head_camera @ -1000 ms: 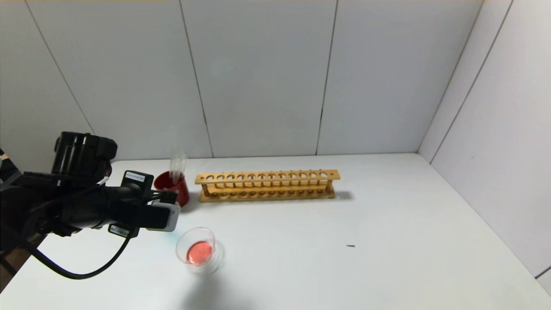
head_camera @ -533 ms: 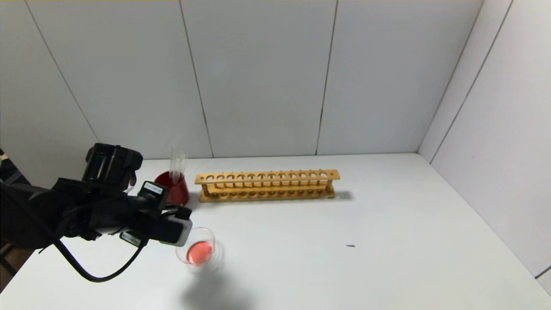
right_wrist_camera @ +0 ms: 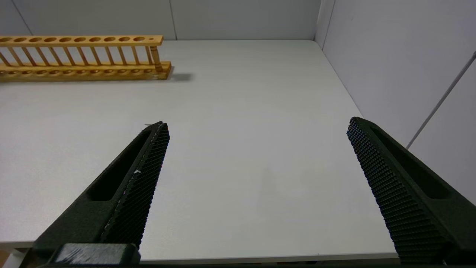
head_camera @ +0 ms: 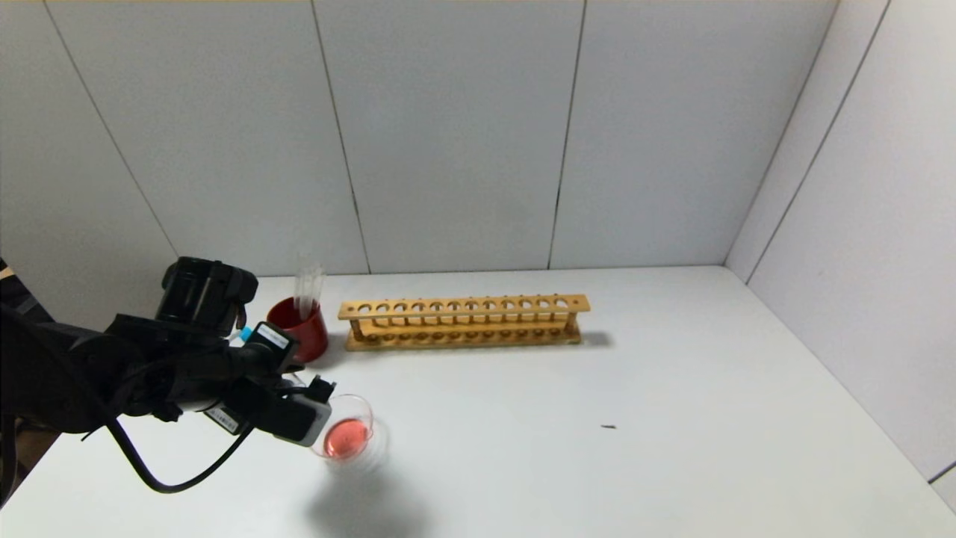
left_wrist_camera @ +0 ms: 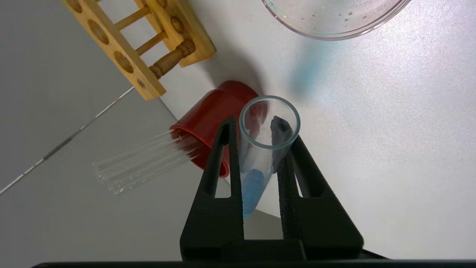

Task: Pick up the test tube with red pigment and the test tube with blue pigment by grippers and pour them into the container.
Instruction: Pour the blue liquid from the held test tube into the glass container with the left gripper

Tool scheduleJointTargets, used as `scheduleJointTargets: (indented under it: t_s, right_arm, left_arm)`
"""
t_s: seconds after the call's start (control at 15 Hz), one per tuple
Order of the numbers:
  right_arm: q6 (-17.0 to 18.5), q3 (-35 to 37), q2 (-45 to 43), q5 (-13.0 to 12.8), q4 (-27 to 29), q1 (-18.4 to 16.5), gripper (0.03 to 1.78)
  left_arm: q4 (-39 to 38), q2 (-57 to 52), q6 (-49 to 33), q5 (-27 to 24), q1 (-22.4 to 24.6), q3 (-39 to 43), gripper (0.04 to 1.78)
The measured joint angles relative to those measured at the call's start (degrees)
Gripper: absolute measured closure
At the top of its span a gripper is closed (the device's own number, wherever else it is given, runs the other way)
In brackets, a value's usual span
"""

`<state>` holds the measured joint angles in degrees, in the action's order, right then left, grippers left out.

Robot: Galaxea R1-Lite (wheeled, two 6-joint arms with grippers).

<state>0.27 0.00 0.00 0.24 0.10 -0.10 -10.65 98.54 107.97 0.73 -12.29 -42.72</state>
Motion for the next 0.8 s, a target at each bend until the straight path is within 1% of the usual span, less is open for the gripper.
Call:
scheduleJointTargets:
  t_s: [0.27,0.8]
  right_arm:
    - [-0.02,0.00,0.00,0.00,0.00,0.00,0.06]
    - [-0.02,0.00,0.00,0.00,0.00,0.00,0.06]
  left_arm:
    - [0.00,0.94,4.23,0.09,-0.05,-0.52,1.50]
    - [-0.06,2.21,5.21,0.30,-1.07,-0.63,1.50]
